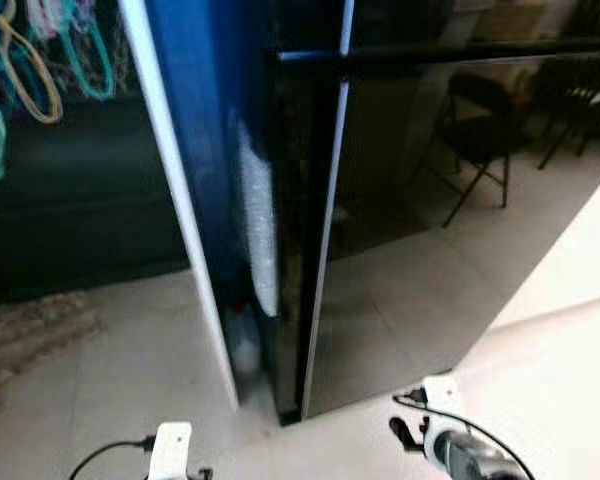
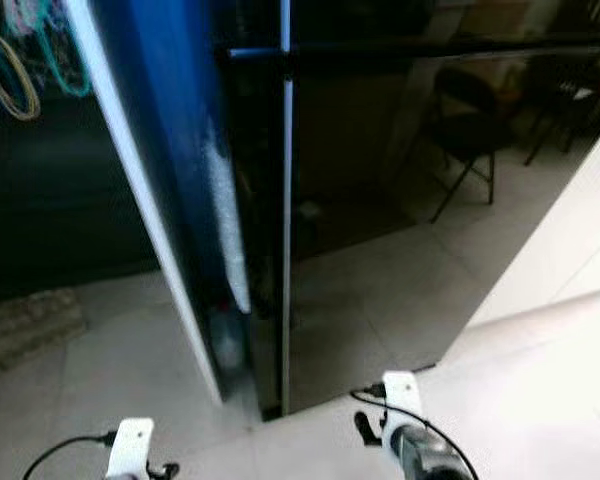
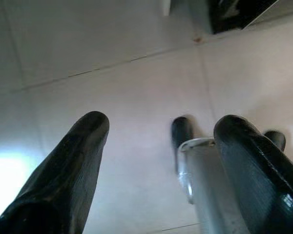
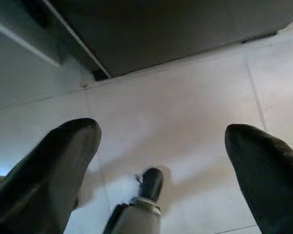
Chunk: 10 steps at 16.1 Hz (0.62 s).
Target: Restocking fridge
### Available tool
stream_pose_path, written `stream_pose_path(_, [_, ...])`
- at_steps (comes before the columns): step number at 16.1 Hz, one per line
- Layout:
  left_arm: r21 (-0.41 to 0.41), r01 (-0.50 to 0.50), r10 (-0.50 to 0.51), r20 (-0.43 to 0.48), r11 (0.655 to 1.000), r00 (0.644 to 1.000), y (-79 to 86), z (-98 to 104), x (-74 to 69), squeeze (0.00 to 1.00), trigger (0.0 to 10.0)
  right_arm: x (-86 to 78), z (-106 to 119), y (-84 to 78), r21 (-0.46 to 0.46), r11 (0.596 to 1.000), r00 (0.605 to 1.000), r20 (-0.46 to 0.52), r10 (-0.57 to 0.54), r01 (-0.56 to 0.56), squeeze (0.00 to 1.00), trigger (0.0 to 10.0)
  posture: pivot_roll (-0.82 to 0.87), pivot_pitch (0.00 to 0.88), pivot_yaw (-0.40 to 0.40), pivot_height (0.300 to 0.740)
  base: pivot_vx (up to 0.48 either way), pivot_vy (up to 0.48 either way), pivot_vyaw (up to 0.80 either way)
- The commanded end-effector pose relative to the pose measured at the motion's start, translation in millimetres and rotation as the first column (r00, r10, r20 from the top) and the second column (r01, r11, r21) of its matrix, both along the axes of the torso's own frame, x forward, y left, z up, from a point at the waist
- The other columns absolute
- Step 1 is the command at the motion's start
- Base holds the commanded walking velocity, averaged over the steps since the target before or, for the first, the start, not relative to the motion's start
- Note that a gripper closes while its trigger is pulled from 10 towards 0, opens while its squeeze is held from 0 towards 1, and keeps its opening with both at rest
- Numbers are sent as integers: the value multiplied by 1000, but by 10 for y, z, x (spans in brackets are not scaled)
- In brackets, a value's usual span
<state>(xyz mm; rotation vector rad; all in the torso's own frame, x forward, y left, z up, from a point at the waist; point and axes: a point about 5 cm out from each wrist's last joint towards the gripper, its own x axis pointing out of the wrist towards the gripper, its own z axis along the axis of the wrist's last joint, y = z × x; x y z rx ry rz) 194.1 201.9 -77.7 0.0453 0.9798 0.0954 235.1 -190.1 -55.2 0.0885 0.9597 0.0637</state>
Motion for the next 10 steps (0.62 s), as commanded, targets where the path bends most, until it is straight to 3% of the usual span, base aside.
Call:
stream_pose_path(1, [-10, 18, -19, -15, 1000, 1000, -77, -23, -18, 0, 10000, -44, -19, -69, -20, 1000, 1000, -14, -8, 8, 0, 10000, 2, 0, -42, 740, 0, 330, 0])
stream_pose_path(10, [-12, -2, 2, -8, 1000, 1000, -78, -10, 9, 0, 10000, -17, -1, -71, -19, 1000, 1000, -9, -12, 11, 0, 10000, 14, 0, -53, 740, 0, 326, 0])
